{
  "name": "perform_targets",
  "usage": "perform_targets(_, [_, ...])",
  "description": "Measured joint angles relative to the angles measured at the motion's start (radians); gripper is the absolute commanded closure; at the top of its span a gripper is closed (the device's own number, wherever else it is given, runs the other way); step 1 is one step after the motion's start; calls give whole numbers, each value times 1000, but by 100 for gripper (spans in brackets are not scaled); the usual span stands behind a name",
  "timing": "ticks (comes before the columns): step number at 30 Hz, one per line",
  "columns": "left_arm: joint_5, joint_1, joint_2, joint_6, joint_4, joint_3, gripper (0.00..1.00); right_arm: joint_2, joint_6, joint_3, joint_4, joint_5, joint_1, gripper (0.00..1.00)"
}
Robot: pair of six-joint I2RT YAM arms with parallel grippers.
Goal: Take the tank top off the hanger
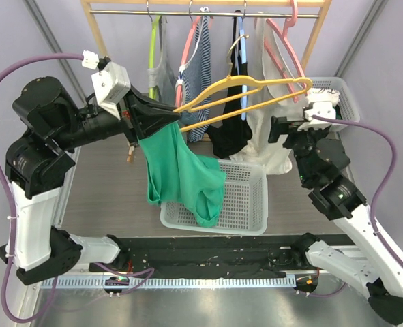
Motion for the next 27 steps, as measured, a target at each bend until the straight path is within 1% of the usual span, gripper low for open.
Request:
perform_targets(4, [-1, 3, 18, 2, 0, 0, 100, -18, 30, 3, -2, -53, -96, 7])
perform_targets(7, [-2, 9, 34, 2, 0, 0, 100, -10, 98, 31, -27, -97, -123, 7])
perform_targets(9, [-2, 14, 41, 2, 0, 0, 100, -9, 138, 34, -36, -203, -126, 12])
perform_targets(12, [-3, 22, 45, 1, 0, 0, 100, 12, 172, 73, -101, -483, -127, 10])
perform_targets(14, [-3, 25, 45, 1, 0, 0, 100, 37, 164, 122, -157, -659, -126, 9])
perform_targets(16, [-3, 28, 45, 1, 2, 0, 100, 48, 134, 174, -241, -798, -126, 9])
perform_targets(18, [-4, 29, 45, 2, 2, 0, 100, 62, 100, 246, -333, -906, -126, 9])
perform_targets(20, [-3, 30, 46, 2, 3, 0, 100, 65, 65, 313, -401, -996, -122, 8])
perform_targets(23, [-3, 30, 51, 2, 3, 0, 100, 53, 22, 393, -488, -1093, -119, 8])
perform_targets(27, [2, 32, 55, 3, 6, -27, 100, 55, -31, 508, -560, -1140, -118, 9])
